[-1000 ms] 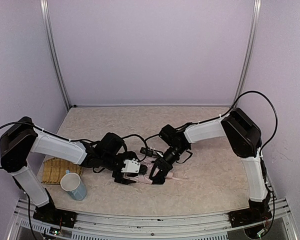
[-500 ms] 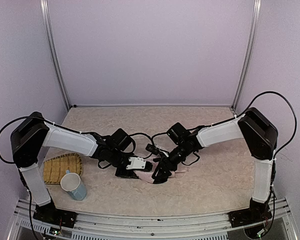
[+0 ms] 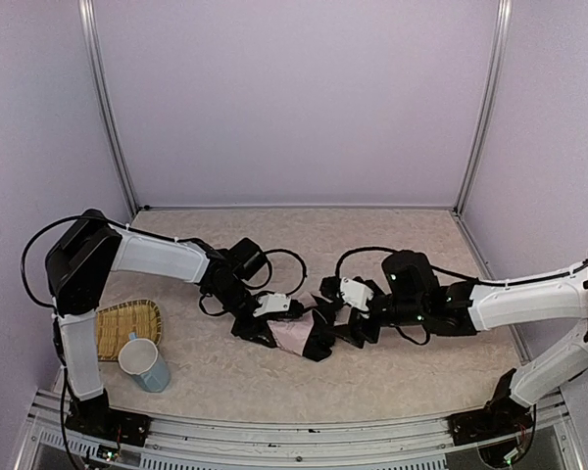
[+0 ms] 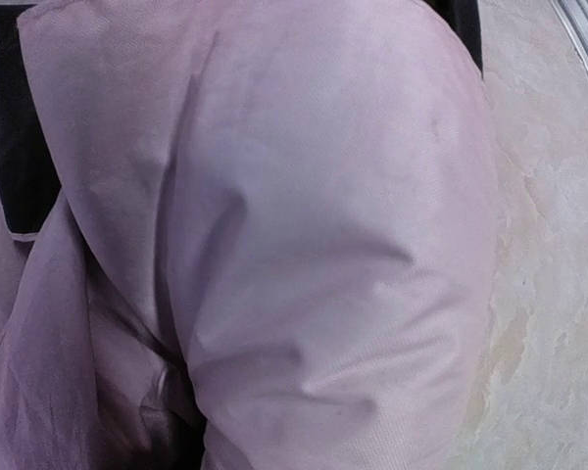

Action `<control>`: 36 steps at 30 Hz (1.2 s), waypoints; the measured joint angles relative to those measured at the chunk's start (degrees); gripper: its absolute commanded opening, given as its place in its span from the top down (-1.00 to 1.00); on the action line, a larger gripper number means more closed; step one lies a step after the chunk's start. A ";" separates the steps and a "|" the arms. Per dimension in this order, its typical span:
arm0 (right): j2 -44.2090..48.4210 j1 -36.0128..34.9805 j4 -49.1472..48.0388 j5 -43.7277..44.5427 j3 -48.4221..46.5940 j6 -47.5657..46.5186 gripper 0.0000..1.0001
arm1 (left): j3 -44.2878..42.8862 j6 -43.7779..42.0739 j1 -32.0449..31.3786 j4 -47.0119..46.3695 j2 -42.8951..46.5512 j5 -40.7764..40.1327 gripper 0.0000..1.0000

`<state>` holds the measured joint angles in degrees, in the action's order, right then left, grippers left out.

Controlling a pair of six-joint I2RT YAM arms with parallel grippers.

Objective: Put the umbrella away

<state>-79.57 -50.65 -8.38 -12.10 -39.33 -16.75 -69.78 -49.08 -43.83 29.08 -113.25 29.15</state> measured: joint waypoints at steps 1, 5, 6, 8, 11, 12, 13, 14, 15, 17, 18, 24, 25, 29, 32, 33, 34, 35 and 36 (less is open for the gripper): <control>0.11 -2.51 -0.61 2.97 0.20 -2.38 -0.61 | -0.39 0.02 0.17 0.68 -0.33 0.63 0.52; -4.31 -11.34 -1.31 12.83 -1.53 -11.63 -0.68 | -1.31 0.02 0.52 1.95 -1.14 2.58 0.52; -6.69 -12.70 -1.16 14.84 -2.82 -13.68 -0.69 | -1.38 0.02 0.52 2.12 -1.20 2.99 0.52; -10.97 -13.49 -0.92 18.21 -5.20 -16.79 -0.73 | -1.49 0.02 0.52 2.54 -1.38 3.72 0.52; -15.98 -13.46 -0.76 22.12 -8.11 -20.90 -0.74 | -1.64 0.00 0.55 2.86 -1.53 4.35 0.52; -17.09 -13.44 -0.68 22.93 -8.83 -21.99 -0.73 | -1.64 0.00 0.57 2.89 -1.55 4.44 0.53; -17.99 -13.44 -0.59 23.50 -9.42 -22.84 -0.70 | -1.64 0.00 0.63 2.89 -1.57 4.50 0.53; -19.32 -13.44 -0.22 24.09 -10.45 -23.80 -0.67 | -1.64 0.00 0.66 2.91 -1.57 4.55 0.53; -20.28 -13.44 0.26 24.37 -11.13 -24.28 -0.63 | -1.64 0.00 0.68 2.91 -1.62 4.59 0.53; -22.36 -13.46 2.32 24.68 -12.70 -24.59 -0.50 | -1.66 0.00 0.81 2.95 -1.66 4.85 0.52; -23.23 -13.44 3.32 24.39 -13.33 -24.63 -0.39 | -1.75 0.00 0.85 3.04 -1.77 4.94 0.52; -26.14 -13.00 11.28 23.15 -18.18 -21.97 0.24 | -2.64 -0.02 1.25 4.15 -2.43 5.68 0.52; -26.27 -12.66 12.24 22.69 -18.75 -21.11 0.38 | -2.67 -0.04 1.40 4.20 -2.45 5.77 0.51; -26.64 -10.78 15.43 19.58 -20.74 -16.41 0.78 | -2.64 -0.09 1.75 4.17 -2.38 5.88 0.14; -27.06 -9.60 17.73 16.85 -22.08 -14.29 1.00 | -1.46 1.22 2.14 2.54 -1.33 5.33 -0.20; -27.17 -9.44 18.01 16.50 -22.32 -13.99 1.00 | -0.81 1.73 2.29 1.57 -0.68 5.09 -0.36; -27.23 -9.25 18.25 16.02 -22.51 -13.55 1.00 | 0.48 3.10 2.51 0.26 0.57 4.46 -0.50; -27.26 -8.98 18.47 15.47 -22.67 -13.18 1.00 | 1.90 4.15 2.84 -0.81 2.21 3.43 -0.73; -27.23 -8.72 18.58 15.19 -22.73 -12.74 1.00 | 3.58 5.33 3.34 -2.16 4.09 2.08 -0.94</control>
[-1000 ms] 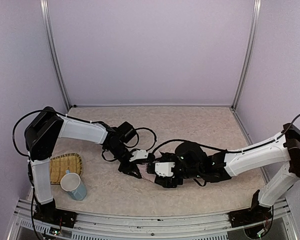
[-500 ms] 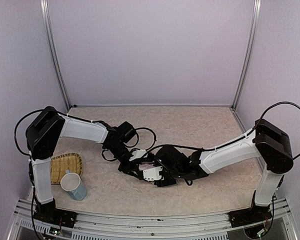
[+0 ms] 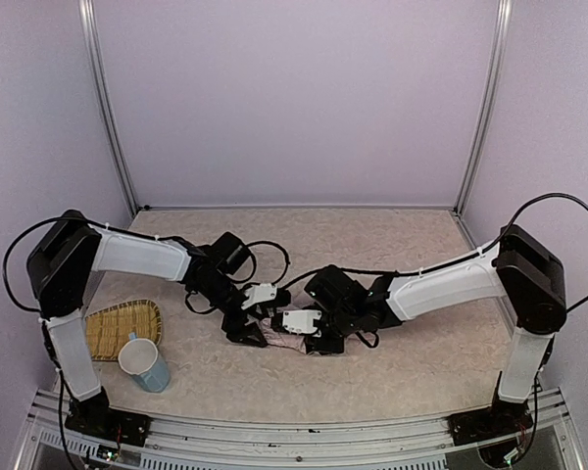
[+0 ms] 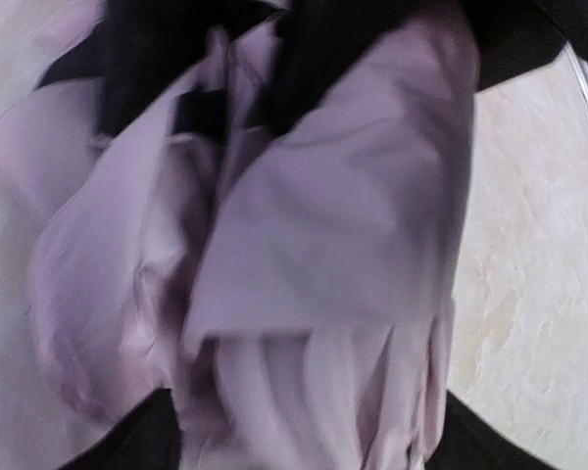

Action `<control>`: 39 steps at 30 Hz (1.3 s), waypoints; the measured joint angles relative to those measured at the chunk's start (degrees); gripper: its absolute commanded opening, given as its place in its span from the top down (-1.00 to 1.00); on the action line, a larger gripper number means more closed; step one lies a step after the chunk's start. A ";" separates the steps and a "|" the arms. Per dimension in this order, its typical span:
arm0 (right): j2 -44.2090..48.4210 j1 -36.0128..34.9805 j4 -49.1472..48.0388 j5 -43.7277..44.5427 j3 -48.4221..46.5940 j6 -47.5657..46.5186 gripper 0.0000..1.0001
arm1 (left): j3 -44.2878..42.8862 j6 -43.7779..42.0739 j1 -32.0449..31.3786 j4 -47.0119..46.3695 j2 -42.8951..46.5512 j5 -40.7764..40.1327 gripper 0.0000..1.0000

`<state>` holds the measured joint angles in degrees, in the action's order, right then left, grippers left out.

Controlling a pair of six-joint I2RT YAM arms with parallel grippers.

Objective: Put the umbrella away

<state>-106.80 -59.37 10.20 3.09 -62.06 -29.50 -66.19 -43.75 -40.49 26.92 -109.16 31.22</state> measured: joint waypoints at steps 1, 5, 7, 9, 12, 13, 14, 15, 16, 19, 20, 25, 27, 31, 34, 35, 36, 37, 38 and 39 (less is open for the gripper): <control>0.00 0.39 0.13 -0.55 -0.09 0.52 1.00 | 1.92 1.25 0.72 -1.90 2.23 -1.18 -0.97; 0.09 2.32 1.27 -2.86 -0.87 2.14 1.00 | 8.28 7.08 4.35 -11.50 12.57 -2.82 -0.98; 0.39 3.52 2.38 -4.55 -1.60 2.71 1.00 | 11.15 11.65 7.06 -19.45 18.99 -0.37 -0.98; 1.07 4.96 3.85 -6.82 -2.56 3.39 1.00 | 13.70 18.03 9.44 -28.74 24.33 3.69 -0.97; 3.04 8.13 7.26 -12.13 -5.20 4.20 1.00 | 19.37 32.98 13.20 -50.07 30.42 9.70 -0.98; 4.04 9.29 8.39 -14.19 -6.38 4.44 1.00 | 20.87 37.83 14.19 -56.59 31.23 11.67 -0.98; 5.09 10.38 9.60 -16.35 -7.78 4.68 1.00 | 21.90 42.23 14.95 -62.47 31.41 13.66 -0.97; 5.86 11.30 10.67 -18.18 -9.14 4.81 1.00 | 22.40 45.48 15.41 -66.49 31.19 15.39 -0.83; 6.75 12.33 11.80 -20.35 -11.02 4.94 1.00 | 22.56 49.05 15.76 -70.51 30.71 17.46 -0.59; 8.68 14.47 15.17 -24.92 -17.92 5.11 1.00 | 22.56 54.64 15.65 -76.17 30.27 22.25 0.06; 9.14 15.04 16.41 -25.64 -20.87 5.11 1.00 | 22.58 53.79 14.99 -75.67 31.06 22.53 0.17; 9.42 15.30 21.81 -27.02 -32.06 5.20 1.00 | 24.63 45.33 8.90 -68.37 37.51 20.57 0.42; 9.29 15.30 23.82 -27.58 -35.71 5.29 1.00 | 25.40 41.97 6.23 -66.71 39.58 20.31 0.43; 8.13 15.30 26.60 -27.93 -43.60 6.54 1.00 | 25.70 34.56 2.56 -61.33 40.72 19.63 0.44; 6.95 15.28 26.82 -28.04 -47.93 8.33 1.00 | 25.70 31.58 1.44 -57.90 38.51 17.53 0.16; 6.73 15.28 26.71 -28.28 -48.78 9.18 1.00 | 25.75 31.32 1.29 -57.53 37.33 16.33 0.05; 6.67 15.28 26.43 -28.68 -49.11 10.03 1.00 | 25.83 31.32 1.11 -57.42 36.37 15.15 -0.05; 6.69 15.28 26.03 -29.03 -49.13 10.82 1.00 | 26.18 31.58 1.01 -58.05 35.26 13.40 -0.11; 6.69 15.28 25.55 -29.46 -49.13 11.76 1.00 | 26.86 32.02 0.79 -59.21 34.25 11.54 -0.14; 6.69 15.28 25.05 -29.86 -49.11 12.68 1.00 | 27.65 32.33 0.48 -60.72 33.40 9.84 -0.17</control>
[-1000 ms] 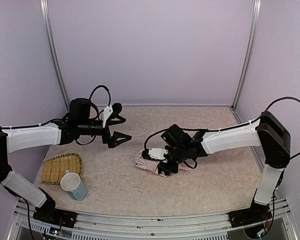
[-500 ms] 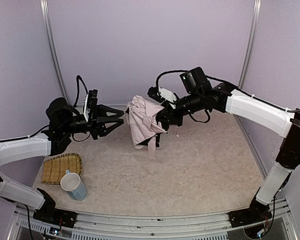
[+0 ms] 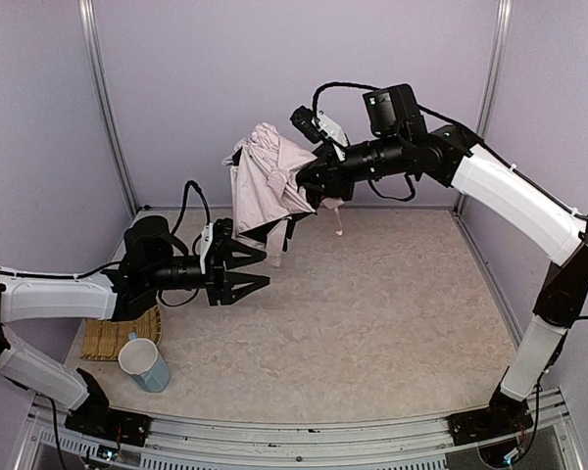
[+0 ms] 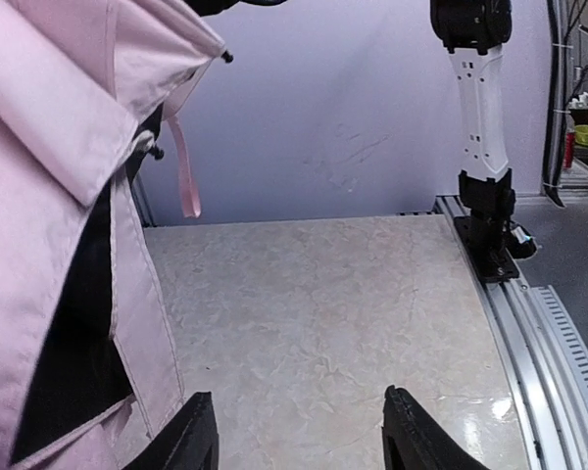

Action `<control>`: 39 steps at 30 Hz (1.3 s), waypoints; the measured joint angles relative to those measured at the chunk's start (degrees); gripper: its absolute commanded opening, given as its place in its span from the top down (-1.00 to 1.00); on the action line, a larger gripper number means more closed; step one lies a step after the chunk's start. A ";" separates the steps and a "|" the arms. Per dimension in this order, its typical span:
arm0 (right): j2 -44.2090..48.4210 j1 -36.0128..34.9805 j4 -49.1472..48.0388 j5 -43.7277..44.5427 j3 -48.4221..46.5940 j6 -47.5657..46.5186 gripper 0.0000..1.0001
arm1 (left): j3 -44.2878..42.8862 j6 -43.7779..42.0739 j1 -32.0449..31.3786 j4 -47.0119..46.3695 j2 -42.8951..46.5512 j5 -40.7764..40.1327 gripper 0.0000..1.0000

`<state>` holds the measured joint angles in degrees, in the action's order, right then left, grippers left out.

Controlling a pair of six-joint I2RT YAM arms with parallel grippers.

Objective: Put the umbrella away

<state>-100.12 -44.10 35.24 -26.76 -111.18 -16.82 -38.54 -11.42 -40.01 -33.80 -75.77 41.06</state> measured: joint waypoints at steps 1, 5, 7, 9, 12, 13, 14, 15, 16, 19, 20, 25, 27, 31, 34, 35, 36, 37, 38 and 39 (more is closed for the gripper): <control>-0.02 0.00 -0.52 -0.28 0.00 0.72 1.00 | 0.79 0.44 -0.39 -1.77 -0.76 -1.70 -0.20; 0.00 0.00 -3.37 -1.49 0.00 2.89 1.00 | 1.60 2.23 -1.44 -8.90 -4.37 -7.08 -0.23; 0.00 0.00 -4.33 -1.95 0.00 3.48 1.00 | 1.57 3.61 -1.22 -11.56 -6.19 -8.50 -0.23; 0.00 0.00 -5.01 -2.27 0.00 3.96 1.00 | 1.57 4.85 -0.72 -13.73 -7.48 -9.03 -0.23; 0.00 0.00 -5.27 -2.51 0.00 4.28 1.00 | 2.21 6.64 0.42 -17.70 -7.98 -8.92 -0.22; 0.00 0.00 -5.31 -2.54 0.00 4.31 1.00 | 2.97 7.45 1.11 -19.93 -7.89 -8.50 -0.21; 0.00 0.00 -5.35 -2.54 0.00 4.31 1.00 | 3.82 8.28 1.95 -21.62 -7.76 -7.82 -0.20; 0.00 0.00 -5.38 -2.54 0.00 4.31 1.00 | 4.50 8.81 2.71 -22.73 -7.61 -7.23 -0.19; 0.00 0.00 -5.42 -2.56 0.00 4.31 1.00 | 5.27 9.66 3.65 -23.93 -7.48 -6.60 -0.19; 0.00 0.00 -5.53 -2.58 0.00 4.31 1.00 | 6.03 11.32 6.10 -26.10 -7.37 -4.70 -0.23; 0.00 0.00 -5.53 -2.58 0.00 4.31 1.00 | 6.03 11.47 6.73 -26.40 -7.37 -4.20 -0.24; 0.00 0.00 -5.55 -2.58 0.00 4.28 1.00 | 4.44 12.13 7.13 -25.68 -8.79 -0.61 -0.09; 0.00 0.00 -5.55 -2.56 0.00 4.28 1.00 | 2.80 12.46 6.73 -24.76 -10.16 0.42 0.05; 0.00 0.00 -5.55 -2.51 0.02 4.26 1.00 | 1.40 12.85 5.77 -24.15 -12.20 1.95 0.55; 0.00 0.00 -5.55 -2.45 0.02 4.26 1.00 | 0.13 13.07 4.92 -23.06 -13.40 2.73 1.00; 0.00 0.00 -5.55 -2.38 0.04 4.28 1.00 | -0.68 12.81 4.63 -22.23 -13.75 3.04 1.00; 0.00 0.00 -5.57 -2.36 0.09 4.28 1.00 | -1.31 12.66 4.48 -21.75 -13.94 3.26 1.00; 0.00 0.00 -5.57 -2.32 0.11 4.28 1.00 | -1.75 12.72 4.37 -21.24 -13.94 3.39 1.00; 0.02 0.00 -5.64 -2.21 0.24 4.31 1.00 | -1.97 12.63 4.26 -20.98 -13.94 3.63 1.00; 0.15 0.00 -5.88 -1.97 0.57 4.31 1.00 | -2.12 12.61 4.17 -20.70 -13.94 3.93 1.00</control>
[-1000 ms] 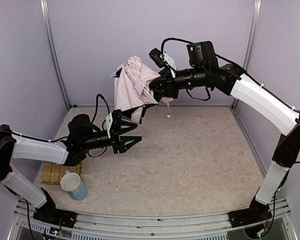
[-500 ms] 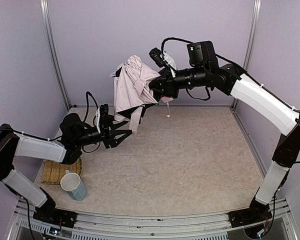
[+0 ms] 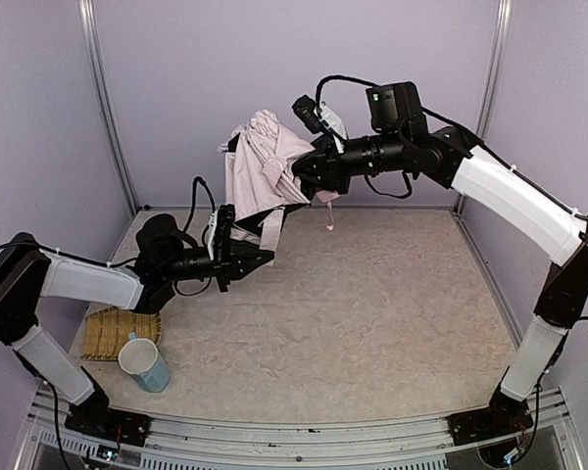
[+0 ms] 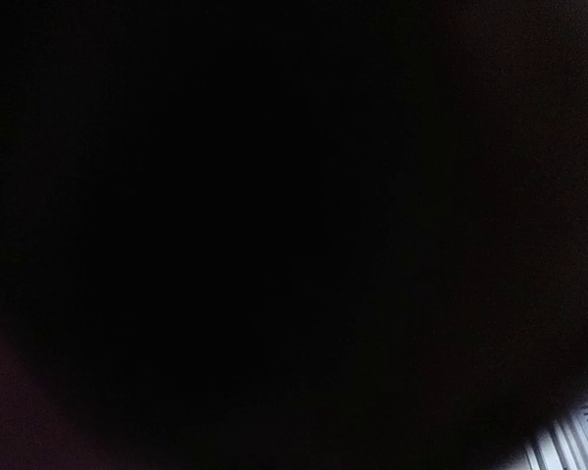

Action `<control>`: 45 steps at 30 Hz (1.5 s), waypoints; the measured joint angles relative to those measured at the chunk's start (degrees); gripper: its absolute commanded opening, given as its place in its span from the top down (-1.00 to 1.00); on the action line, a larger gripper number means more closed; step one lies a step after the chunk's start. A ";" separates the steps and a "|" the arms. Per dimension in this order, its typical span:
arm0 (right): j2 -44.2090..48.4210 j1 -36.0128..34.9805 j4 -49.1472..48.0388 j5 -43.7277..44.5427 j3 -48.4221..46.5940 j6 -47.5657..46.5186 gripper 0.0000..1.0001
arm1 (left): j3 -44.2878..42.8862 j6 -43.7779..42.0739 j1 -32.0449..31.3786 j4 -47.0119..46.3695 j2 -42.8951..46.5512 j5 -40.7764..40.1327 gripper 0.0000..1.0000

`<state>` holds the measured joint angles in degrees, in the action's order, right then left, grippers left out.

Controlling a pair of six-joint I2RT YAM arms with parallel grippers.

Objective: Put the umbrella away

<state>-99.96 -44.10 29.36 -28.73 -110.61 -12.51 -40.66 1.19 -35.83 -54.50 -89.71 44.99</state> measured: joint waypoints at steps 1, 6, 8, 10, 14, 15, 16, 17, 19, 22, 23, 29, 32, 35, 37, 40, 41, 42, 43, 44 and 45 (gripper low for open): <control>0.07 0.00 -0.13 0.35 0.33 0.00 1.00 | 0.00 0.00 -0.17 0.33 0.02 0.33 1.00; 0.28 1.44 -0.57 3.54 2.97 0.46 1.00 | -0.81 -2.75 -4.63 7.78 1.84 1.55 1.00; 0.28 3.32 -0.72 4.57 4.55 1.05 1.00 | -2.78 -5.16 -9.79 12.41 3.45 2.27 1.00; 0.28 6.29 -1.03 6.12 7.21 1.46 1.00 | -5.90 -7.39 -15.13 16.24 5.29 3.56 1.00; 0.28 8.81 1.42 5.86 10.86 1.49 1.00 | -10.97 -10.32 -16.83 20.72 10.14 3.58 1.00; 0.28 8.90 1.92 5.75 11.15 1.44 1.00 | -11.13 -12.35 -15.72 22.91 11.89 3.56 1.00; 0.42 8.98 2.27 5.66 11.15 1.40 1.00 | -10.75 -14.40 -14.38 25.68 13.77 3.69 1.00; 0.76 9.14 2.16 5.64 11.15 1.29 1.00 | -10.21 -16.37 -12.76 28.28 15.37 4.15 1.00; 2.10 9.88 2.19 5.77 11.28 0.81 1.00 | -9.16 -19.54 -8.85 32.89 17.25 5.95 1.00; 5.35 11.52 2.49 6.38 11.50 -0.09 1.00 | -8.52 -22.60 -2.93 39.19 17.57 7.89 1.00; 6.88 11.76 2.75 6.71 11.47 -0.57 1.00 | -8.52 -23.45 -1.73 40.63 17.55 8.26 1.00; 9.97 11.32 4.13 7.39 12.46 -2.19 1.00 | -12.90 -26.99 -8.00 43.43 17.07 9.07 1.00; 9.44 11.43 3.52 5.42 14.12 -0.87 1.00 | -16.74 -27.50 -13.16 43.36 11.91 10.03 1.00; 8.09 12.04 1.29 2.05 13.90 1.77 1.00 | -18.34 -27.78 -15.39 43.58 4.13 9.51 1.00; 7.32 12.11 -0.09 -0.20 13.53 3.58 1.00 | -18.32 -27.82 -15.34 43.63 0.02 7.21 1.00; 6.91 11.78 -1.42 -1.73 13.20 5.42 1.00 | -19.04 -27.85 -14.84 43.06 -4.22 2.80 1.00; 6.88 11.56 -2.10 -1.73 13.20 6.05 1.00 | -20.41 -28.09 -14.99 43.47 -5.40 1.99 1.00; 6.88 11.43 -2.89 -1.70 13.20 6.47 1.00 | -21.94 -28.44 -15.32 43.74 -6.40 1.53 1.00; 6.86 11.32 -4.20 -1.68 13.20 7.02 1.00 | -24.81 -28.83 -16.02 44.30 -7.91 1.46 1.00; 6.84 11.26 -5.64 -1.55 13.20 7.56 1.00 | -27.47 -29.38 -16.96 44.52 -9.27 1.53 1.00; 6.80 11.26 -6.95 -1.25 13.20 7.98 1.00 | -29.59 -29.88 -17.92 44.68 -10.19 1.62 1.00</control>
<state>-93.17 -32.84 22.41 -29.98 -97.41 -4.54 -70.26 -28.69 -53.76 -9.82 -99.90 46.61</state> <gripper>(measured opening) 0.224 0.007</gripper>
